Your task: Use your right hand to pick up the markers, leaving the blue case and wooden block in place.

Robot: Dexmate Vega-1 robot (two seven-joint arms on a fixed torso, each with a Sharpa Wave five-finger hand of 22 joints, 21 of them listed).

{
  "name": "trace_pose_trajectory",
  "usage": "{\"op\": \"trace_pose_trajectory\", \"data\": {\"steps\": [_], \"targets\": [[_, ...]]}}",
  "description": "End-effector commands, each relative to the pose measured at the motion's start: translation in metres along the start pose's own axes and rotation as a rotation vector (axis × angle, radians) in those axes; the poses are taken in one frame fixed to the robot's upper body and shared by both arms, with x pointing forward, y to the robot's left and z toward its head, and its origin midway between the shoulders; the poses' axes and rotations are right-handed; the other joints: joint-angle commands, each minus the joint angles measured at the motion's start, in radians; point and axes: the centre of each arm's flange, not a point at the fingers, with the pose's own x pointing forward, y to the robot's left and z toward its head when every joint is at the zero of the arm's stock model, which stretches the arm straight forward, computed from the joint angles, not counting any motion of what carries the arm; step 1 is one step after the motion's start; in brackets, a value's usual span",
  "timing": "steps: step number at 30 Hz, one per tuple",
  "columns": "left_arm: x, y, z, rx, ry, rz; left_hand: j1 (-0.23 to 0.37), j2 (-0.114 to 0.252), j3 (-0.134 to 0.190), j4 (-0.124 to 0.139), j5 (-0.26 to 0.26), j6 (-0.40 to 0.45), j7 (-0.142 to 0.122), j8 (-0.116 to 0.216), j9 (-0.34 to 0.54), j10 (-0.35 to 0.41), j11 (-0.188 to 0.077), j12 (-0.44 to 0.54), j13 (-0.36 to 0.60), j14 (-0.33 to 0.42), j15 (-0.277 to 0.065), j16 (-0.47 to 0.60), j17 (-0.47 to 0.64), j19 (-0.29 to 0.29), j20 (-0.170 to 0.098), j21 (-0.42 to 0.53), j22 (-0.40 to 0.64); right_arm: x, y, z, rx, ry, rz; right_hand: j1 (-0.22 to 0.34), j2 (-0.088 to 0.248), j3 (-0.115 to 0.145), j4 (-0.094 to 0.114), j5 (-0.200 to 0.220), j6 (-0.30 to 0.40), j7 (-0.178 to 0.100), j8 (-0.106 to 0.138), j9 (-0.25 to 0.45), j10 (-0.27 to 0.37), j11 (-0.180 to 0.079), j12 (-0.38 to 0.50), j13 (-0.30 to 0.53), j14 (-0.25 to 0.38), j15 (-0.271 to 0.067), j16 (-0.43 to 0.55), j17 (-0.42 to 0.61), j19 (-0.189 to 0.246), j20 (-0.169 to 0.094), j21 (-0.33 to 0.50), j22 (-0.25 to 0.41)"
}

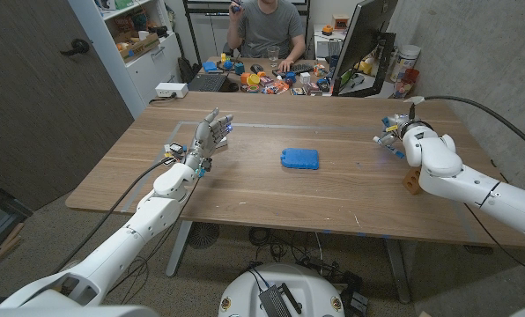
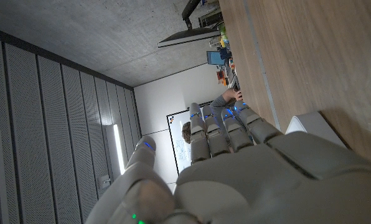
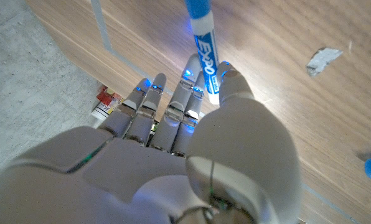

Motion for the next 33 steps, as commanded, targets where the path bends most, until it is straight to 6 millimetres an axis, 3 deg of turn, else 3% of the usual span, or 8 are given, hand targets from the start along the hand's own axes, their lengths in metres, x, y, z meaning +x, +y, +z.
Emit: {"op": "trace_pose_trajectory", "data": {"steps": [1,8,15,33], "targets": [[0.0,-0.003,0.001,-0.006,-0.008,-0.012,0.011,0.001,0.006,-0.001,0.004,0.009,-0.001,0.004,0.005,0.008,0.001,0.004,0.002,0.007,-0.068,0.006,0.003,0.009,-0.076,0.004,0.005,-0.026,-0.078,-0.022,-0.012,0.03,-0.091,0.098,0.084,0.01,0.003,-0.002,0.073,-0.067,0.004,0.003,0.085,-0.077,0.007,0.005,0.01,-0.167,-0.001,0.005,0.006,-0.017,0.003,0.004],[0.0,-0.008,0.003,-0.012,-0.022,-0.025,0.011,0.001,0.006,-0.001,0.004,0.009,-0.001,0.004,0.005,0.008,0.001,0.004,0.002,0.007,-0.068,0.006,0.003,0.009,-0.076,0.004,0.005,-0.044,-0.128,-0.033,-0.025,0.053,-0.158,0.1,0.084,0.012,0.005,-0.005,0.074,-0.067,0.004,0.003,0.085,-0.077,0.008,0.009,0.017,-0.166,-0.001,0.007,0.006,-0.016,0.002,0.004],[0.001,-0.009,0.007,-0.013,-0.032,-0.031,0.011,0.001,0.006,-0.001,0.004,0.009,-0.001,0.004,0.005,0.008,0.001,0.004,0.002,0.007,-0.068,0.006,0.003,0.009,-0.076,0.004,0.005,-0.054,-0.158,-0.036,-0.042,0.064,-0.194,0.103,0.084,0.015,0.007,-0.009,0.068,-0.069,0.002,0.004,0.083,-0.077,0.009,0.014,0.023,-0.167,-0.002,0.008,0.006,-0.014,0.002,0.005],[0.001,-0.008,0.009,-0.016,-0.037,-0.033,0.011,0.001,0.006,-0.001,0.004,0.009,-0.001,0.004,0.005,0.008,0.001,0.004,0.002,0.007,-0.068,0.006,0.003,0.009,-0.076,0.004,0.005,-0.053,-0.158,-0.028,-0.053,0.063,-0.197,0.107,0.085,0.021,0.01,-0.017,0.066,-0.071,0.001,0.004,0.082,-0.076,0.013,0.025,0.036,-0.168,-0.005,0.01,0.009,-0.014,0.002,0.006]]}}
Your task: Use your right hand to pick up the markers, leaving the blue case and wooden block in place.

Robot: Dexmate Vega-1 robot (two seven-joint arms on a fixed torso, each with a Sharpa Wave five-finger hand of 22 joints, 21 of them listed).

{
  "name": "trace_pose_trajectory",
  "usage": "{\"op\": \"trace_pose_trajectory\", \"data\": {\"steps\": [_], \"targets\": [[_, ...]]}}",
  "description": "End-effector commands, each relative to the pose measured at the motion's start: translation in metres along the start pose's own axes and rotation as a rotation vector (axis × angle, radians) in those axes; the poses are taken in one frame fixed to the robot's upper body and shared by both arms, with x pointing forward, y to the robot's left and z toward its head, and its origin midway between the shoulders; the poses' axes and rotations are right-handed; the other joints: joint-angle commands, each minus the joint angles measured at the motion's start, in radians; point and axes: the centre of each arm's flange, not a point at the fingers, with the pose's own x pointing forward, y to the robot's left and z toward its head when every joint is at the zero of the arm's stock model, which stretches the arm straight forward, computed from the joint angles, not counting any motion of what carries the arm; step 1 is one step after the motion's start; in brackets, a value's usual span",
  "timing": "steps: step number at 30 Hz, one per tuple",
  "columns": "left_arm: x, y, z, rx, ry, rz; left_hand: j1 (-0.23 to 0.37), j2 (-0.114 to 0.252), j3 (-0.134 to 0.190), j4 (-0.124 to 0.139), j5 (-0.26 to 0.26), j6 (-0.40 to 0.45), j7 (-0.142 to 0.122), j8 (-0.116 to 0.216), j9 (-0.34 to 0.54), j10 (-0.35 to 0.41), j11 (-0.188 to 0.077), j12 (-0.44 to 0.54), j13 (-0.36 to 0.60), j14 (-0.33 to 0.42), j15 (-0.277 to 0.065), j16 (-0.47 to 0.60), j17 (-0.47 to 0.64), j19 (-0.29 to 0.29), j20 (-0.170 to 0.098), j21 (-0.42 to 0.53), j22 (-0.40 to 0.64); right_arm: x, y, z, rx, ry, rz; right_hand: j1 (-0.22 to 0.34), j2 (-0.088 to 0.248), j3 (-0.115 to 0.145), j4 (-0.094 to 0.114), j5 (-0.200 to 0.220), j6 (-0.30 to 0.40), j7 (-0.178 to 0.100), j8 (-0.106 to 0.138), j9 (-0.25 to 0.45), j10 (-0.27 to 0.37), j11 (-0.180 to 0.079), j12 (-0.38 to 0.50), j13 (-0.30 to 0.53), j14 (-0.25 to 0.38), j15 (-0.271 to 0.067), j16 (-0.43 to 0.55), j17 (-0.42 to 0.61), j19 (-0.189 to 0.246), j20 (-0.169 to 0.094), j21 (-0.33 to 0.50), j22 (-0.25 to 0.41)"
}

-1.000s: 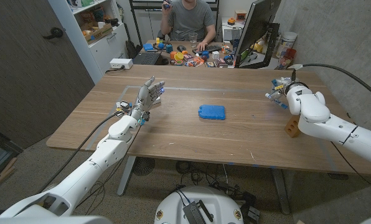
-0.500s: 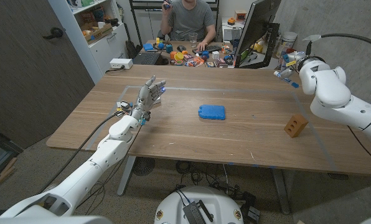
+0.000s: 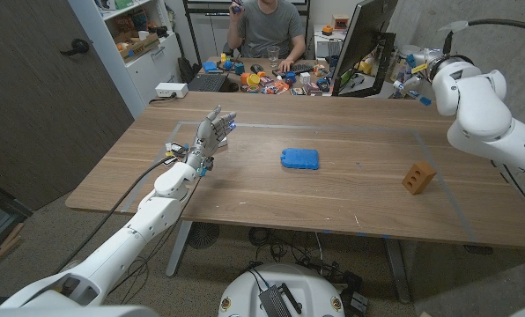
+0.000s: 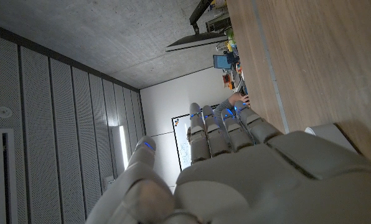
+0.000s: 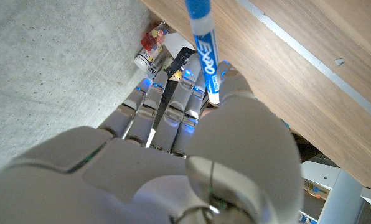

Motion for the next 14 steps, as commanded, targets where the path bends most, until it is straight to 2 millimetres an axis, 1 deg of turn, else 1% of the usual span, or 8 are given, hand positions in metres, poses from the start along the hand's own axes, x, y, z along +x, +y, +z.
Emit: {"op": "trace_pose_trajectory", "data": {"steps": [1,6,14], "targets": [[0.0004,0.0005,0.0021,-0.005,-0.006,0.006,0.011,0.001,0.006,-0.001,0.004,0.009,-0.001,0.004,0.005,0.008,0.001,0.004,0.001,0.007,-0.068,0.006,0.003,0.009,-0.076,0.004,0.005,-0.0006,-0.0084,0.0012,-0.004,0.007,-0.012,0.1,0.092,0.011,0.0,-0.001,0.065,-0.069,0.005,0.005,0.082,-0.076,0.005,0.006,0.01,-0.166,-0.005,0.005,0.009,-0.014,0.002,0.006],[0.0007,-0.0013,0.0017,-0.005,-0.002,0.0,0.011,0.001,0.006,-0.001,0.004,0.009,-0.001,0.004,0.005,0.008,0.001,0.004,0.001,0.007,-0.068,0.006,0.003,0.009,-0.076,0.004,0.005,0.0,-0.0076,-0.0017,0.017,0.01,-0.007,0.107,0.095,0.016,-0.001,-0.005,0.07,-0.067,0.007,0.005,0.09,-0.075,0.01,0.011,0.016,-0.171,-0.006,0.007,0.009,-0.014,0.002,0.006],[0.0038,-0.0015,0.0047,0.0,-0.009,0.002,0.011,0.001,0.006,-0.001,0.004,0.009,-0.001,0.004,0.005,0.008,0.001,0.004,0.001,0.007,-0.068,0.006,0.003,0.009,-0.076,0.004,0.005,0.0012,-0.0041,-0.0046,0.019,0.013,-0.009,0.111,0.097,0.02,-0.001,-0.009,0.065,-0.067,0.005,0.005,0.086,-0.075,0.011,0.016,0.022,-0.17,-0.006,0.009,0.008,-0.015,0.001,0.006]]}}
